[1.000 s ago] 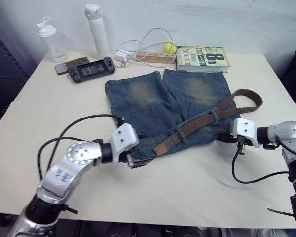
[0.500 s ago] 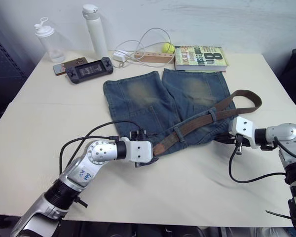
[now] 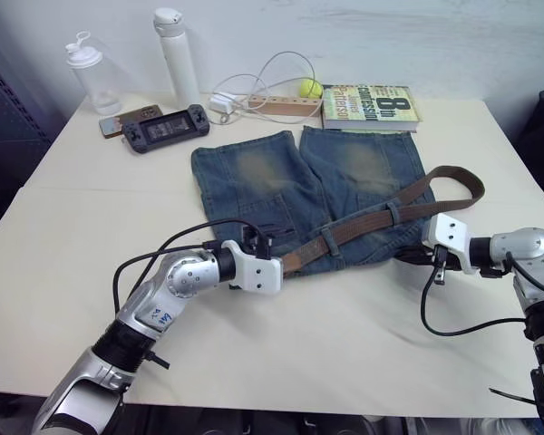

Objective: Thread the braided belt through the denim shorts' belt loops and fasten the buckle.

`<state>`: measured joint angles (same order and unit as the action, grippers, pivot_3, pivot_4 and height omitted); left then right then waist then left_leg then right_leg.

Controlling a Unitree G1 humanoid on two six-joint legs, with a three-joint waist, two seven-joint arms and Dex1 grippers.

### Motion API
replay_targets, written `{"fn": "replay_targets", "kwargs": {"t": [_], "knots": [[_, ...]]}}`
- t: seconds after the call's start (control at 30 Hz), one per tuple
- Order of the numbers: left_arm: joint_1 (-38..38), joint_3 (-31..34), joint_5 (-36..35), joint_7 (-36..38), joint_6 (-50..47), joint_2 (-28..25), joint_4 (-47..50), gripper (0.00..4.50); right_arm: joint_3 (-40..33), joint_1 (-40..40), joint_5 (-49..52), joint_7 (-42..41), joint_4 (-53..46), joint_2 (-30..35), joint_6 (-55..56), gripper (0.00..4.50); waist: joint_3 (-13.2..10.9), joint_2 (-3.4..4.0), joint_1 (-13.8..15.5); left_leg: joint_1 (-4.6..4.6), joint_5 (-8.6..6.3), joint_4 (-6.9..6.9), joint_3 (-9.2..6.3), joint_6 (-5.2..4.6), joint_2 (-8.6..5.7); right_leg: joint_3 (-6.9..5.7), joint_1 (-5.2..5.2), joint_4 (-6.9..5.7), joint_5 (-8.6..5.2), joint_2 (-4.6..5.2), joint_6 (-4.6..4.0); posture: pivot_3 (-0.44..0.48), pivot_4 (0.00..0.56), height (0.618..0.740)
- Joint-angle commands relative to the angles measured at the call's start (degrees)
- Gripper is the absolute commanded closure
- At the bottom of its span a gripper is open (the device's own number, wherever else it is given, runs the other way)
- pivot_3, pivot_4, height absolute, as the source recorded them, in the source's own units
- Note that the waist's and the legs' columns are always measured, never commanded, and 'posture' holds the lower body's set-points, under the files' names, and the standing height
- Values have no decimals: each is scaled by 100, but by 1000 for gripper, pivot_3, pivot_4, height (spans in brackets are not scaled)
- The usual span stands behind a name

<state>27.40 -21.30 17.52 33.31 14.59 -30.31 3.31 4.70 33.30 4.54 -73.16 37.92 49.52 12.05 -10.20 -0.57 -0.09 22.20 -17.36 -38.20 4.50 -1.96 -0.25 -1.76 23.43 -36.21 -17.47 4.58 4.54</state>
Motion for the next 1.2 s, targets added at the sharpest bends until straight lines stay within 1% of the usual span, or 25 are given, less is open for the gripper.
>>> {"fn": "replay_targets", "kwargs": {"t": [0.03,0.2,0.4,0.5,0.53,0.57,0.6,0.67,0.7,0.73,0.77,1.0,1.17,1.2], "knots": [[82,165,40,-113,97,52,36,187,-18,-97,-38,-43,-99,44,-99,4424,0,0,0,0,0,0,0,0,0,-1,0,-1,0,0,0,0,150,708],[109,252,23,-210,47,223,-108,187,-5,-118,-65,-26,-157,21,-163,4424,0,0,1,0,0,-3,2,-1,0,-2,0,-7,0,0,0,0,150,708],[62,217,218,-192,28,203,-341,187,-25,-174,-56,3,-252,29,-217,4424,0,0,1,-1,0,-5,2,-1,0,-3,0,-27,0,-1,0,0,150,708],[77,435,-60,-163,-351,338,-259,940,-46,-253,-32,23,-354,22,-268,4500,0,0,2,0,0,-5,2,-1,0,-4,0,-28,0,-1,0,0,150,708],[63,530,-238,-111,-547,396,-232,1349,-52,-279,-34,33,-374,12,-274,4500,0,0,1,0,0,-5,2,-1,0,-4,0,-29,0,0,0,0,150,708],[50,589,-347,-68,-681,434,-209,1893,-57,-297,-38,40,-388,5,-277,4500,0,-1,1,0,0,-6,2,-1,0,-4,0,-29,0,0,0,0,150,708],[19,683,-562,35,-893,486,-142,2344,-56,-323,-42,52,-403,-5,-279,4500,0,0,1,0,0,-6,1,-1,0,-5,0,-29,0,0,0,0,150,708],[-19,810,-835,188,-1144,532,-26,3114,-54,-355,-46,74,-420,-14,-279,4500,0,0,1,0,0,-6,1,-1,0,-5,0,-31,0,-1,0,0,150,708],[-34,853,-936,263,-1250,528,27,3616,-52,-364,-44,81,-423,-18,-280,4500,0,0,0,0,0,-7,1,-1,0,-6,0,-31,0,0,0,0,150,708],[-62,911,-1045,340,-1326,499,81,3968,-46,-363,-48,86,-417,-23,-280,4500,0,0,0,0,0,-7,1,-1,0,-6,0,-32,0,0,0,0,150,708],[-82,952,-1121,395,-1390,477,125,4432,-42,-362,-50,89,-413,-26,-280,4500,0,0,0,0,1,-7,1,-1,0,-6,0,-31,0,-1,0,0,150,708],[-272,1083,-1255,602,-1441,233,331,4432,-22,-304,-84,118,-326,-62,-255,4500,0,0,-3,-1,1,-8,1,0,0,-6,0,-30,0,-1,0,0,150,708],[-311,863,-997,494,-1091,266,313,4432,4,-229,-120,154,-223,-132,-216,4500,1,-2,-9,-2,0,-10,1,0,0,-5,-1,-26,0,-1,0,0,150,708],[-344,821,-1015,521,-994,291,268,4152,6,-222,-124,162,-219,-146,-211,4500,1,-2,-17,-3,0,-10,2,0,0,-4,-1,-23,0,0,0,0,150,708]]}}
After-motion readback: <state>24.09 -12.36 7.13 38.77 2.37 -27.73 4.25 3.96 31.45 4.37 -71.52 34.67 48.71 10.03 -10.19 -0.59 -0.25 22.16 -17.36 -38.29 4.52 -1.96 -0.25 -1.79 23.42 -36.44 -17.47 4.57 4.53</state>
